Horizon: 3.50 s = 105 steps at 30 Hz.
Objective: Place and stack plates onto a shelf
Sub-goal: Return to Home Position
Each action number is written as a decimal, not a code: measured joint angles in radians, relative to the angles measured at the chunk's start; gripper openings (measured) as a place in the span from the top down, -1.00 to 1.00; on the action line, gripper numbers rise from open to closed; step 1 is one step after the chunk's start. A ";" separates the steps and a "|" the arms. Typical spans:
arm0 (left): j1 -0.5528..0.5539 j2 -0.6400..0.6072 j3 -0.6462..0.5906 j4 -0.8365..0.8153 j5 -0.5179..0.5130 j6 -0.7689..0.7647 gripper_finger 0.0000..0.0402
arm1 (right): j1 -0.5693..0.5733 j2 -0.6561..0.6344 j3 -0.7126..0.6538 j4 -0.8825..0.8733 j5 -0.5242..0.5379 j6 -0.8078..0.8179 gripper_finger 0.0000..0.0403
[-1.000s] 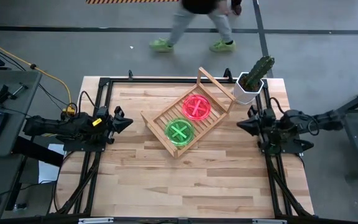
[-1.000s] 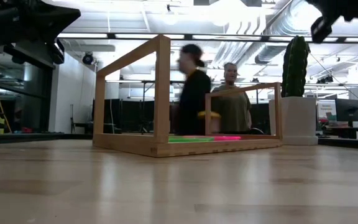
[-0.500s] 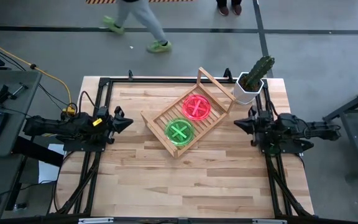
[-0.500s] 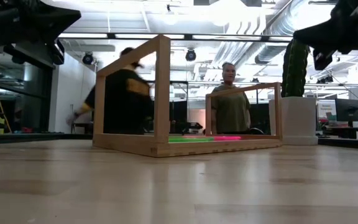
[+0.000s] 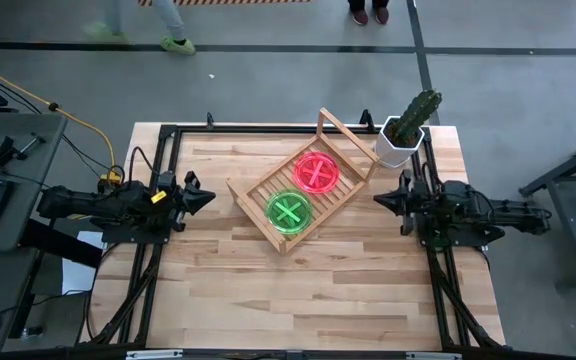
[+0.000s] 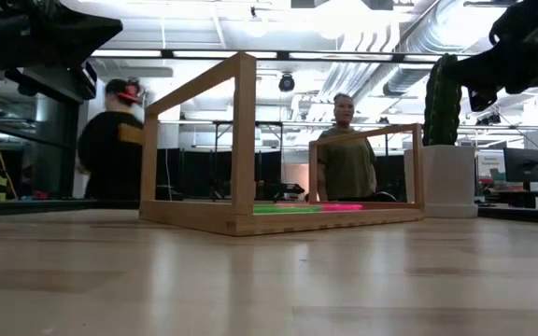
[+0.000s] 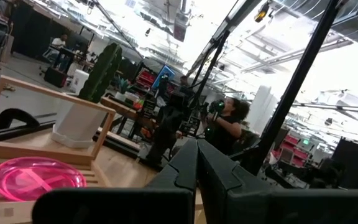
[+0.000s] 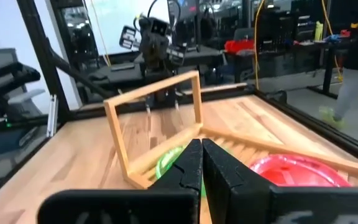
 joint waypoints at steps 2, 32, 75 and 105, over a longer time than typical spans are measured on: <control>0.000 0.000 0.000 0.000 0.000 0.001 1.00 | 0.000 0.000 0.000 -0.014 -0.001 0.000 1.00; 0.000 0.000 0.000 -0.016 0.000 0.000 1.00 | 0.000 0.014 -0.103 0.132 -0.012 0.219 1.00; 0.014 -0.106 -0.002 -0.271 0.006 0.134 1.00 | 0.002 0.005 -0.103 0.131 -0.012 0.221 1.00; 0.012 -0.086 -0.002 -0.364 0.177 0.350 1.00 | 0.002 0.006 -0.103 0.130 -0.012 0.221 1.00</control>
